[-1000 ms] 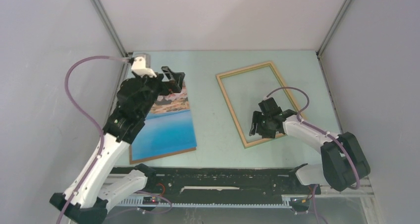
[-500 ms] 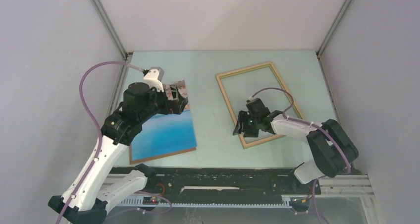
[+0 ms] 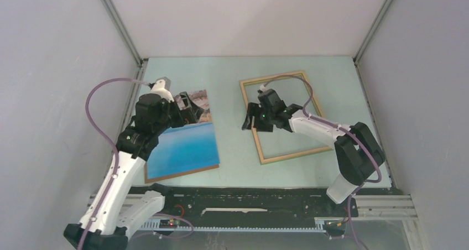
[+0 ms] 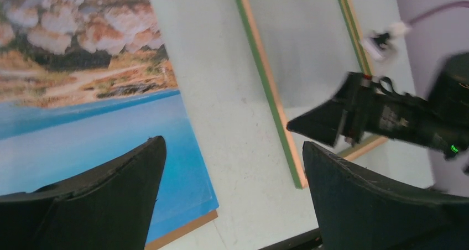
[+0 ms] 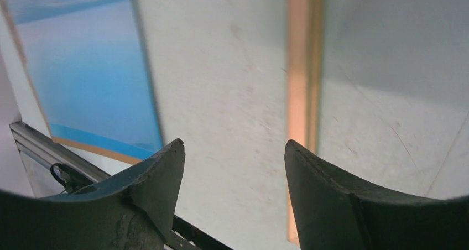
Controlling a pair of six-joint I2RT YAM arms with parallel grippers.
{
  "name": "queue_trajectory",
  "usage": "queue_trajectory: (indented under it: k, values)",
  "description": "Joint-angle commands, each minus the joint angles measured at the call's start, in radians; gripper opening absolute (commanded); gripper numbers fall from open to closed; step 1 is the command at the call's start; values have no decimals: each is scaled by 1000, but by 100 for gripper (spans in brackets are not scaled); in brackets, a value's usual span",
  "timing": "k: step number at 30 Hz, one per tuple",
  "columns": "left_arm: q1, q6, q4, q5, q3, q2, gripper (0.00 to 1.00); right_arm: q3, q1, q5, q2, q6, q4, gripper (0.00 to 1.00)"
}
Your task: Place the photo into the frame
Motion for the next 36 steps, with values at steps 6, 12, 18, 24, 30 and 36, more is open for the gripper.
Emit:
queue_trajectory:
  k: [6,12,18,24,30,36]
  values:
    - [429,-345,127,234,-173,131,100,287,-18,-190,112,-26,14,73]
    - [501,-483,178,58,-182,273,100,516,-33,-375,414,235,268,70]
    - [524,-560,315,48,-160,482,100,886,-26,-365,734,327,236,66]
    - [525,-475,385,83,-207,591,100,967,-29,-298,815,177,201,68]
    - [543,-481,418,155,-211,678,100,1063,-40,-393,929,275,225,67]
    - [602,-510,430,174,-255,712,99,1163,-51,-415,1011,320,184,62]
